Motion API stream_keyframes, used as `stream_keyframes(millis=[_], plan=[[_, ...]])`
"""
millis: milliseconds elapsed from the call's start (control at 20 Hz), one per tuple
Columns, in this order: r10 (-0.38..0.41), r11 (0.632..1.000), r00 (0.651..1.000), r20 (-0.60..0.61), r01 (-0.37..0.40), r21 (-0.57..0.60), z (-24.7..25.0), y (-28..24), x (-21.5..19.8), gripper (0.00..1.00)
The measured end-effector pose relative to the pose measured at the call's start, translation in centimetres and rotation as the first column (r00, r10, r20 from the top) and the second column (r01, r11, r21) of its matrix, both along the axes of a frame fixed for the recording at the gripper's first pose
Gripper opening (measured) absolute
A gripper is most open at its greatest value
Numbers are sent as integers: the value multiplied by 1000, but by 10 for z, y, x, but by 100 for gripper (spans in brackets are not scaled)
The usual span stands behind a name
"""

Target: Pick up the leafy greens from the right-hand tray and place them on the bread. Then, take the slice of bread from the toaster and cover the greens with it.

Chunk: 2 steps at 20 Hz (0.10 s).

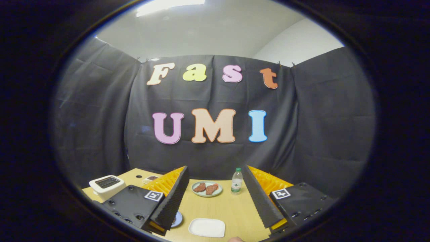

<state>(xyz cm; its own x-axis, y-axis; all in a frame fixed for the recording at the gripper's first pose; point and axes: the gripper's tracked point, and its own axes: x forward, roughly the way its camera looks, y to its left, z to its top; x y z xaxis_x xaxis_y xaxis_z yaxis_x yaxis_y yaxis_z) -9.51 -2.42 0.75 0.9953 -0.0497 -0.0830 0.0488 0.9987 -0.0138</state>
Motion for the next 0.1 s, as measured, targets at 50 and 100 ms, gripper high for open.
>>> stream_keyframes(millis=[50, 100], plan=[[-7, 1000, 1000, 4, 7, -1, 0, -2, 1, 100], [-9, 1000, 1000, 4, 9, -4, 1, -3, -1, 100]])
